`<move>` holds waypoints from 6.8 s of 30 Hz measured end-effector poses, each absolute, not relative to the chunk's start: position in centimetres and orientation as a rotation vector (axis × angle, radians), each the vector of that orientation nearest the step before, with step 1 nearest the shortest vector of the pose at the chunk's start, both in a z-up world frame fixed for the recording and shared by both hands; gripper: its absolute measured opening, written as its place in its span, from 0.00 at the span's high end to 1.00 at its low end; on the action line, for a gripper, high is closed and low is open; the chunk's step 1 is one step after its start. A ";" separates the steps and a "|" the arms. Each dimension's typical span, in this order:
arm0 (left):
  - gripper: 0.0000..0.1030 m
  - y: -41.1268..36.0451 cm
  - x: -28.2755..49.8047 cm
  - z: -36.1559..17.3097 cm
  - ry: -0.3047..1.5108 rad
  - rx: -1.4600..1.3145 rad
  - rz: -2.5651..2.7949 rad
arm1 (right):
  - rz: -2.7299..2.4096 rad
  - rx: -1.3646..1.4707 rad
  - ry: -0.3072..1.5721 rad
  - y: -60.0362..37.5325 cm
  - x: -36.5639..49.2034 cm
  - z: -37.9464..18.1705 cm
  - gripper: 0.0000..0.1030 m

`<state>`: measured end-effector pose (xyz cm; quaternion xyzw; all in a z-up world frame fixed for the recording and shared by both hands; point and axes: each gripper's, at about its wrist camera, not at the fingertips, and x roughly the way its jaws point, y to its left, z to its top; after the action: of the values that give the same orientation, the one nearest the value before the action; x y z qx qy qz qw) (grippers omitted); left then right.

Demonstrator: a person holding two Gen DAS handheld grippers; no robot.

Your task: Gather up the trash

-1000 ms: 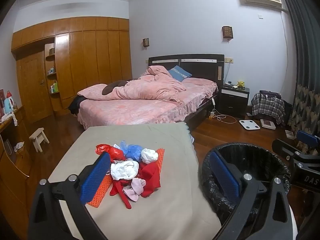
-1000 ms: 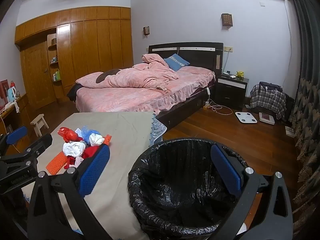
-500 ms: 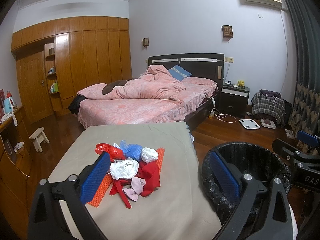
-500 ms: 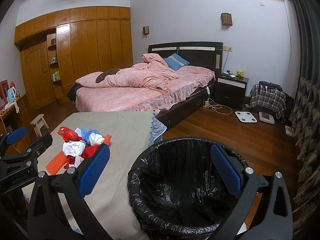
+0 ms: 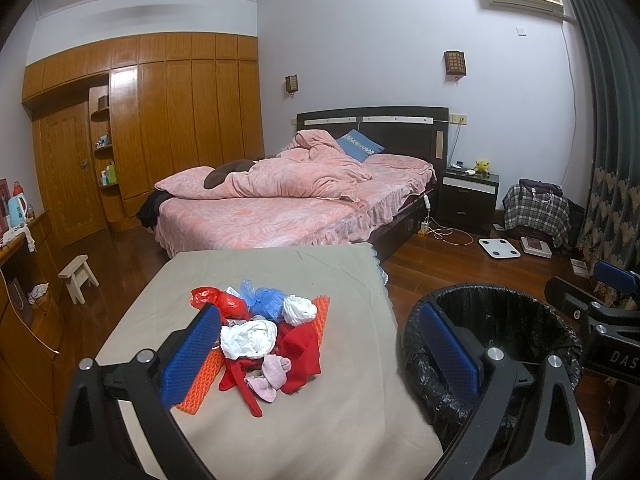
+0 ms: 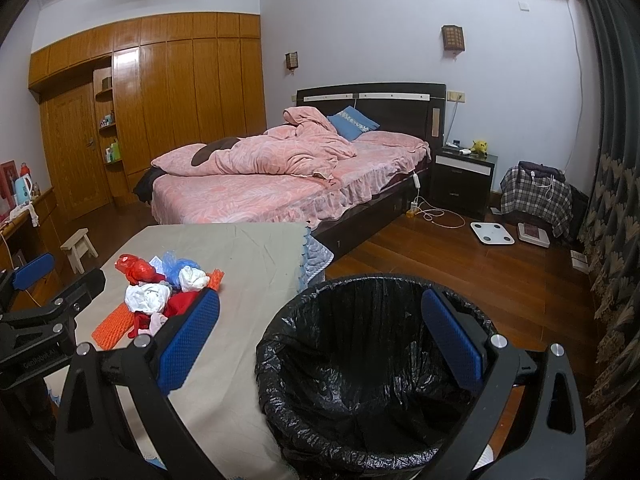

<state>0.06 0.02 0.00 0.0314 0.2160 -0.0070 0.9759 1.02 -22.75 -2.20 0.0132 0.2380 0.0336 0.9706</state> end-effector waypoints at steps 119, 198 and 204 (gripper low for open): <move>0.87 11.5 11.4 -12.5 0.593 0.008 0.055 | 0.476 -0.022 0.723 -5.3 19.7 -14.5 0.60; 0.35 18.6 8.4 -12.6 0.628 -0.005 0.189 | 0.399 -0.022 0.670 -6.3 16.3 -15.0 0.22; 0.35 20.1 9.2 -14.6 0.695 -0.048 0.192 | 0.417 -0.068 0.697 -4.1 17.2 -16.8 0.26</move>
<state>9.15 20.12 -14.63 -0.0236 0.3398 0.0937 0.9355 17.21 -4.14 -16.82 -0.0328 0.3391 0.2027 0.9181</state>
